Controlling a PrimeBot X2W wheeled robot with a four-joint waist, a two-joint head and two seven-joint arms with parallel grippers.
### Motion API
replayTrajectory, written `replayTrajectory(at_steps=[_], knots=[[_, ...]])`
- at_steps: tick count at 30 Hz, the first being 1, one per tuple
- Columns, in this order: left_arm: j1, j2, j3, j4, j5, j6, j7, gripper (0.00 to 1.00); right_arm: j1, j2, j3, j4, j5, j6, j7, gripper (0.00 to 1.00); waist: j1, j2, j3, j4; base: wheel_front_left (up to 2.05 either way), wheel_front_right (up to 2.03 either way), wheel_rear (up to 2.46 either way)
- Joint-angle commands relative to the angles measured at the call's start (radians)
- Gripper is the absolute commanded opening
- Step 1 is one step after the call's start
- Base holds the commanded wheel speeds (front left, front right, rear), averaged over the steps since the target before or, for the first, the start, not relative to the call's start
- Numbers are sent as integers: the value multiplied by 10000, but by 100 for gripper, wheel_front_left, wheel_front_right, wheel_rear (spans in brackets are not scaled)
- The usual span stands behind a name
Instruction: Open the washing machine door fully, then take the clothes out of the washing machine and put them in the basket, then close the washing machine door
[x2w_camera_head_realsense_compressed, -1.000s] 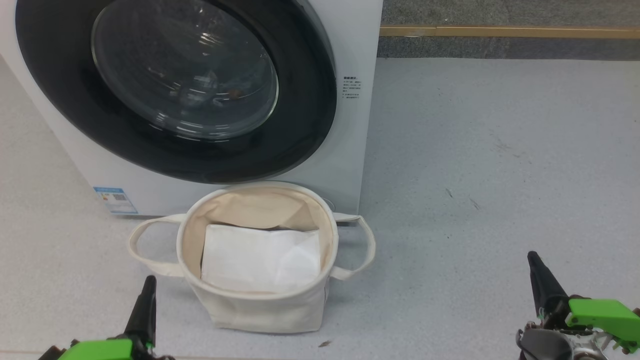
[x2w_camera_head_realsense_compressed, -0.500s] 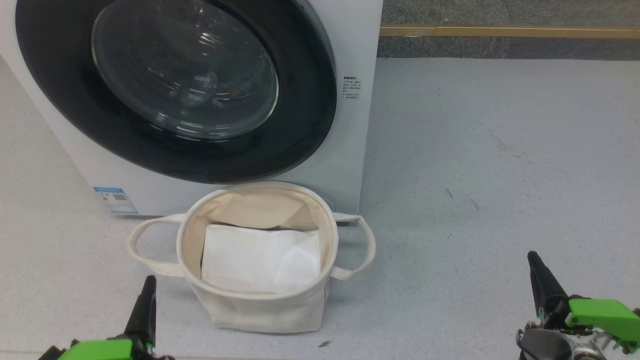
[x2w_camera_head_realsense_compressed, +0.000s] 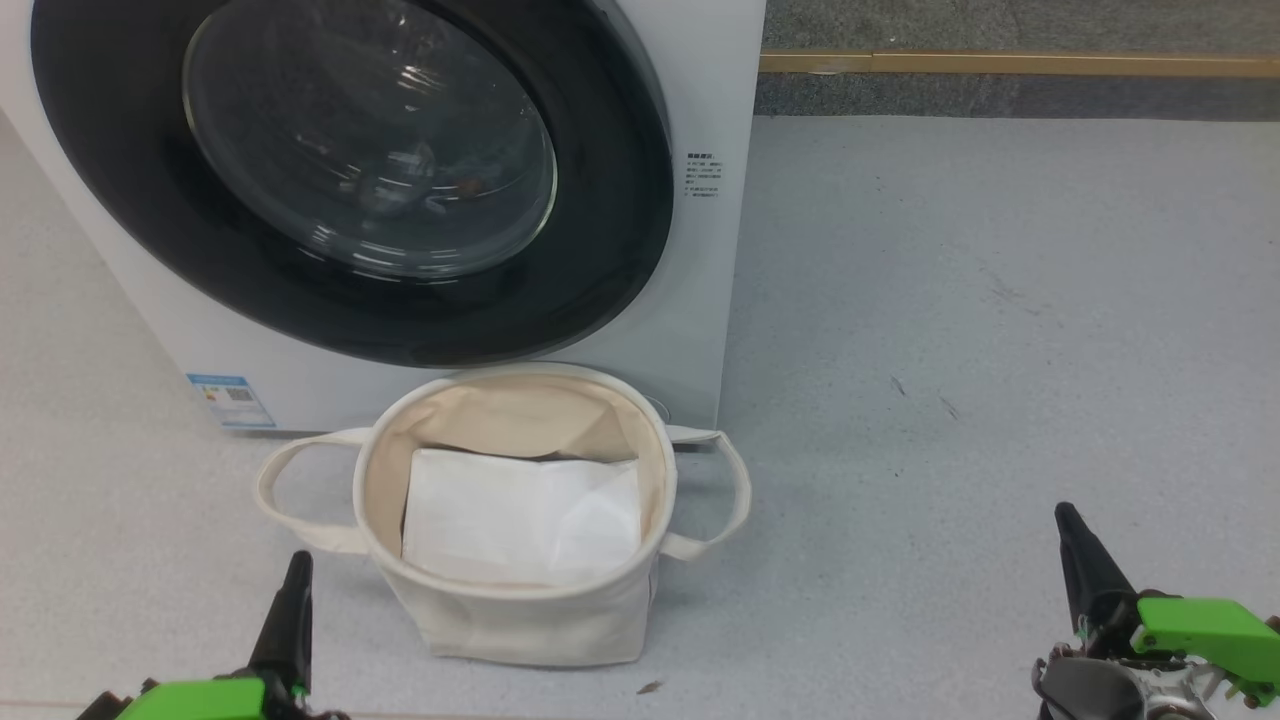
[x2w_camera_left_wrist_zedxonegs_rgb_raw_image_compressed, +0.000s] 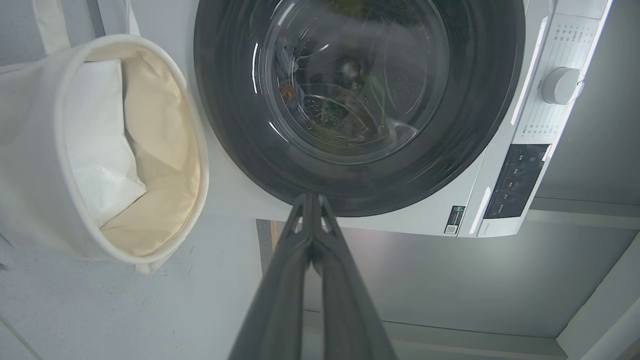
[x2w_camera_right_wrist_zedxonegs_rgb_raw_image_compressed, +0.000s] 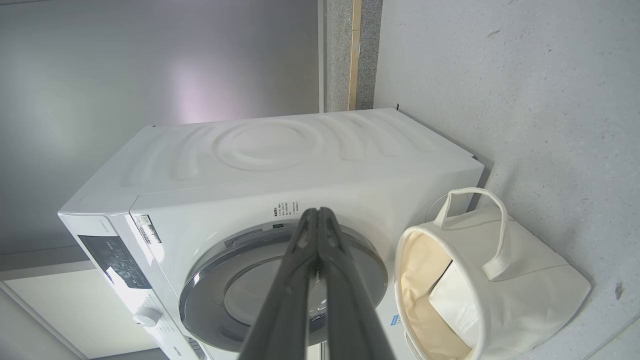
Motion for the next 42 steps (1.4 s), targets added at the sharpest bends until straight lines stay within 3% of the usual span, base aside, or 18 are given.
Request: replayTrajectory(at_steps=[1,24,25,30,37,42], knots=[[-444,47,331,-272,-32,-71,77,0,-148,-58,203,-313,-28,2,72,0,0,0,0,0,0,0,0],[-444,47,331,-272,-32,-71,77,0,-148,-58,203,-313,-28,2,72,0,0,0,0,0,0,0,0],[-1,0,0,0,0,0,0,100,0,0,1,0,0,0,0,100,0,0,0,0,0,0,0],[314,-17,-40,675,-6,22,-31,100,218,75,63,699,25,0,-39,100,0,0,0,3,0,0,0],[241,-14,-32,598,-43,110,-139,100,102,69,255,708,169,0,-210,100,23,0,-30,25,0,0,0],[181,-11,15,514,-122,224,-260,100,-9,64,398,688,291,0,-365,100,1,0,-17,38,0,0,0]])
